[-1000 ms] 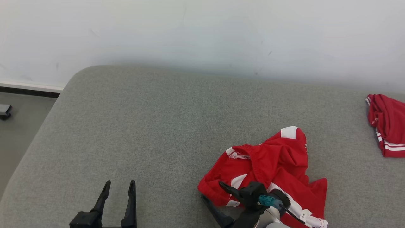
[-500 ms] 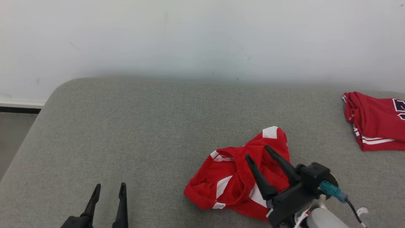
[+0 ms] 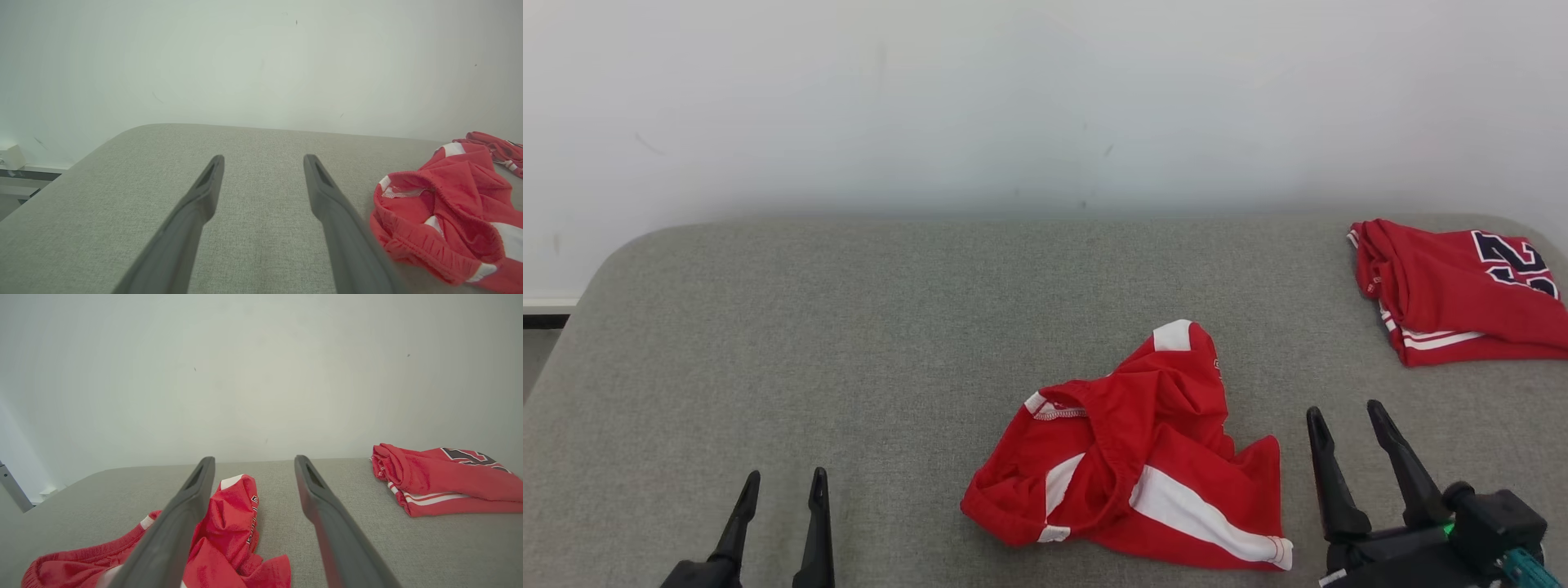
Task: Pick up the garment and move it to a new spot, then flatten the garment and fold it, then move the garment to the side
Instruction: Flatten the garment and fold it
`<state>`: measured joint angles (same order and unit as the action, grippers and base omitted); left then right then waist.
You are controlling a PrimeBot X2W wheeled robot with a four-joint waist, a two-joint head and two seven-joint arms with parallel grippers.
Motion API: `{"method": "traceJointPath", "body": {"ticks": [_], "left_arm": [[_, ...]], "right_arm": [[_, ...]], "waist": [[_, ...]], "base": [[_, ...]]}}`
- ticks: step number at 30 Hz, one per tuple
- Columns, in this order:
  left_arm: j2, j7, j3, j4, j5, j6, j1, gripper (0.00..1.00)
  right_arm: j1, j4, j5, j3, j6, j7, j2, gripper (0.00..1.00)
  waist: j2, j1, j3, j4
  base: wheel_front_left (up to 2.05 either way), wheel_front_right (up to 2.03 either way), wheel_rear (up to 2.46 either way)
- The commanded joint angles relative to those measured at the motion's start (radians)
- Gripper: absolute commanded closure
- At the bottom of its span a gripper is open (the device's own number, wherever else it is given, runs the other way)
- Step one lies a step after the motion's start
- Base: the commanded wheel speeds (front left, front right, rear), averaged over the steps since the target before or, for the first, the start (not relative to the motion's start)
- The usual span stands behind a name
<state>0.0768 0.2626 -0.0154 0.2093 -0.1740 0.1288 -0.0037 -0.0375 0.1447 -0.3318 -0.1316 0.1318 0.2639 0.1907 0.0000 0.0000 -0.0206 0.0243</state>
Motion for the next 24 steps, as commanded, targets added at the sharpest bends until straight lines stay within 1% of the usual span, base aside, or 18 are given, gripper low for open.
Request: {"method": "traceJointPath", "body": {"ticks": [1,8,17,20,23,24], "left_arm": [[0.004,0.003,-0.005,-0.006,0.008,-0.002,0.012,0.00],[0.002,0.003,-0.010,-0.040,0.024,-0.013,0.045,0.00],[0.009,0.003,-0.003,-0.048,0.032,-0.011,0.075,0.00],[0.010,0.003,0.027,-0.053,0.045,-0.008,0.051,0.00],[0.015,-0.002,0.094,-0.048,0.057,-0.002,0.013,0.00],[0.015,-0.002,0.094,-0.048,0.057,-0.002,0.013,0.00]], "right_arm": [[0.020,-0.010,0.009,0.012,-0.003,0.000,-0.007,0.00],[0.117,-0.053,0.032,0.096,-0.003,0.000,-0.050,0.00],[0.143,-0.064,0.044,0.106,-0.003,0.000,-0.067,0.00],[0.138,-0.063,0.045,0.105,-0.003,0.000,-0.067,0.00],[0.130,-0.057,0.043,0.102,-0.003,0.000,-0.064,0.00],[0.130,-0.057,0.043,0.102,-0.003,0.000,-0.064,0.00]], "waist": [[0.0000,0.0000,-0.003,-0.002],[0.0000,0.0000,-0.017,-0.006],[0.0000,0.0000,-0.013,-0.006],[0.0000,0.0000,-0.010,-0.004],[0.0000,0.0000,-0.005,-0.005],[0.0000,0.0000,-0.005,-0.005]], "base": [[0.00,0.00,0.00],[0.00,0.00,0.00],[0.00,0.00,0.00],[0.00,0.00,0.00],[0.00,0.00,0.00],[0.00,0.00,0.00]]}}
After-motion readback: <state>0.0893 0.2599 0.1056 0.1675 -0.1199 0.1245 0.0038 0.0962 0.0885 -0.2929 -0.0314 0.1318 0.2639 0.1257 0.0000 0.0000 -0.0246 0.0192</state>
